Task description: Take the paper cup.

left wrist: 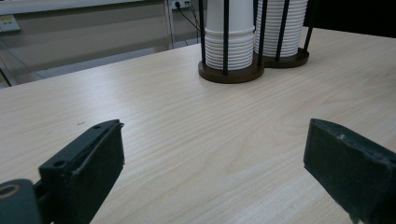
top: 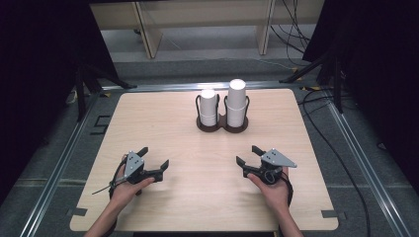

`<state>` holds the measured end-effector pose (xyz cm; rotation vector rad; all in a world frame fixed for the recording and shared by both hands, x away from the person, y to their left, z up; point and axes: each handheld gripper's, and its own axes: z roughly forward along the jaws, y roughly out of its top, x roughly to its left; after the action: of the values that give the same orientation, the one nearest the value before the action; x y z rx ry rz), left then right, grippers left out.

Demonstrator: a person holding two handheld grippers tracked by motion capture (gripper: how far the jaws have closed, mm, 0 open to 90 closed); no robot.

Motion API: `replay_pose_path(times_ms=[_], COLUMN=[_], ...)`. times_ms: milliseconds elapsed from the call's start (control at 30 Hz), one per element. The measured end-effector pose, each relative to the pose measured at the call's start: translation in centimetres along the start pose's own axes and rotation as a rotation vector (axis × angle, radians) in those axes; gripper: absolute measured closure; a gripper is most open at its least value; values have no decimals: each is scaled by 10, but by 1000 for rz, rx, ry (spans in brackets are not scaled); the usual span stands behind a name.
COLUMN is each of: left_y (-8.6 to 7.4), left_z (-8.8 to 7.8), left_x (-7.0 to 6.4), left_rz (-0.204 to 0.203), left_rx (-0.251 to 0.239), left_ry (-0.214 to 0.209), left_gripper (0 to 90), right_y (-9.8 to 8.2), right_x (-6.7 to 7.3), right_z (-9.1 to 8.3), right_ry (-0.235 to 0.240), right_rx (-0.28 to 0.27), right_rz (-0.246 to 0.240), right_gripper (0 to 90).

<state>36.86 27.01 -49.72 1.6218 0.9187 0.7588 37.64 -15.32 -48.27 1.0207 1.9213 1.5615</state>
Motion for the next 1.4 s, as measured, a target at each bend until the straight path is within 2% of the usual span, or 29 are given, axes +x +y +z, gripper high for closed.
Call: replay_pose_path(times_ms=[33, 100, 167, 200, 233, 267, 300, 333, 367, 400, 433, 500, 567, 600, 633, 700, 733, 767, 833, 900, 933, 967, 1000, 1033, 1067, 1100, 1200, 1333, 1400], left_y=[0, 0, 1, 2, 2, 4, 5, 8, 11, 14, 14, 24, 27, 30, 32, 35, 36, 39, 41, 42, 43, 44, 46, 48, 50, 51, 55, 56, 59], left_z=[0, 1, 1, 4, 7, 10, 13, 19, 21, 25, 25, 37, 41, 47, 53, 62, 68, 78, 89, 94, 98, 103, 110, 115, 118, 121, 130, 140, 150], left_x=[0, -1, -2, -2, -3, -5, -6, -7, -8, -10, -10, -15, -17, -19, -19, -21, -21, -23, -24, -24, -24, -24, -25, -24, -24, -23, -22, -21, -22], left_rz=[-2, -4, 7, 9, 13, 22, 33, 55, 59, 65, 65, 81, 87, 102, 125, 131, 131, 130, 133, 132, 129, 127, 129, 129, 128, 133, 118, 131, 126], left_rx=[0, -9, 7, -1, -7, -1, -5, -13, -10, -19, -19, -31, -28, -23, -30, -22, -24, -22, -15, -4, -5, -8, -3, -9, -12, -14, -3, -3, 17], left_ry=[-3, 5, -7, -13, -16, -27, -31, -41, -46, -55, -55, -80, -87, -95, -109, -113, -115, -124, -132, -131, -135, -130, -123, -122, -123, -123, -126, -125, -129], left_gripper=[44, 40, 35, 31, 31, 32, 33, 33, 34, 34, 36, 41, 41, 40, 40, 40, 43, 50, 54, 58, 65, 68, 71, 73, 76, 76, 76, 75, 81], right_y=[0, -1, 1, 1, 4, 5, 9, 11, 15, 18, 18, 28, 32, 40, 40, 47, 54, 56, 62, 64, 68, 68, 72, 73, 76, 77, 82, 87, 93], right_x=[0, -1, -1, -1, -1, -1, 0, -1, 0, 3, 3, 3, 4, 5, 5, 4, 5, 4, 3, 3, 1, 1, 2, 3, 2, 4, 4, 6, 8], right_z=[0, -1, -2, 0, -1, 0, -1, 1, 2, 2, 2, 4, 4, 7, 7, 8, 11, 14, 19, 21, 28, 28, 33, 37, 40, 43, 51, 61, 72], right_ry=[-6, -12, -4, -10, -12, -15, -20, -21, -9, -16, -16, -14, -21, -19, -19, -24, -23, -13, -22, -25, -25, -25, -8, 0, -2, 6, 9, 24, 18], right_rx=[-7, 1, 10, -9, 7, -8, 8, -14, -19, -7, -7, -43, -35, -60, -60, -62, -59, -71, -59, -51, -68, -68, -45, -59, -44, -33, -31, -33, -31], right_rz=[12, 2, -3, -5, -13, -11, -12, -37, -44, -20, -20, -51, -51, -52, -52, -65, -52, -68, -69, -62, -92, -92, -75, -75, -103, -80, -91, -97, -88], right_gripper=[250, 245, 246, 246, 246, 249, 250, 252, 253, 255, 255, 259, 259, 260, 260, 261, 262, 263, 266, 268, 273, 273, 277, 278, 280, 281, 285, 289, 295])
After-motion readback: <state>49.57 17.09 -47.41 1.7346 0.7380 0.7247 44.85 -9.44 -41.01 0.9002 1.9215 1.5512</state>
